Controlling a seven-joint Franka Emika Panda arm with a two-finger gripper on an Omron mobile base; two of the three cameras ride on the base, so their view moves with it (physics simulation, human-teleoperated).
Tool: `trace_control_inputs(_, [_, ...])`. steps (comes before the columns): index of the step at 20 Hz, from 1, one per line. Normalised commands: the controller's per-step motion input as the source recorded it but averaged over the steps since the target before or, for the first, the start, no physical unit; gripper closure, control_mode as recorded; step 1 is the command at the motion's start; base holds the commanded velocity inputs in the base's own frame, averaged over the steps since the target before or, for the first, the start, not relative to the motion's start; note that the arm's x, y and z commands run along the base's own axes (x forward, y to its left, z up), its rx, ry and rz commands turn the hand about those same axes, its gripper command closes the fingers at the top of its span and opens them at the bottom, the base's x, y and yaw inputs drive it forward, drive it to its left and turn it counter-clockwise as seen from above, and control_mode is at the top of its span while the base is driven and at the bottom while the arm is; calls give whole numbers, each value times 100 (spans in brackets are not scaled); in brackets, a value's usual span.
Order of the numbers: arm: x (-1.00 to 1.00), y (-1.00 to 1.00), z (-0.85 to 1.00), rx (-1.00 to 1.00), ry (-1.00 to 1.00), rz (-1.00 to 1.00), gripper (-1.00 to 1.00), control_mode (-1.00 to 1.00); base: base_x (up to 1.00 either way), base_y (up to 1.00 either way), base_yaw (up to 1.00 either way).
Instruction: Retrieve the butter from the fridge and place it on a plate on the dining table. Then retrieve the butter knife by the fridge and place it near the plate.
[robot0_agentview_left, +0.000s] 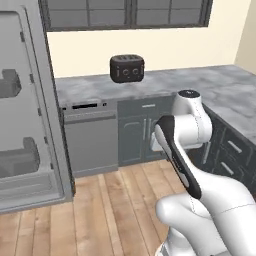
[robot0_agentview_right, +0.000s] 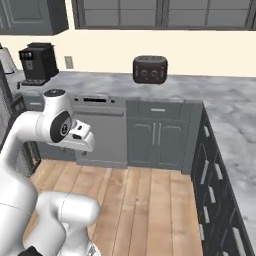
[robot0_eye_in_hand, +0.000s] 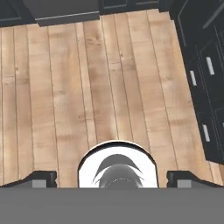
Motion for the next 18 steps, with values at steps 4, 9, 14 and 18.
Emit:
trace_control_inputs(4, [0,0,0,0,0,0,-100,100,100,-32,-4])
trace_control_inputs(9, [0,0,0,0,0,0,-100,100,100,-23,10])
trace_control_inputs(14, [0,0,0,0,0,0,-100,100,97,-14,33])
trace_control_inputs(18, [0,0,0,0,0,0,-100,100,69,-36,46])
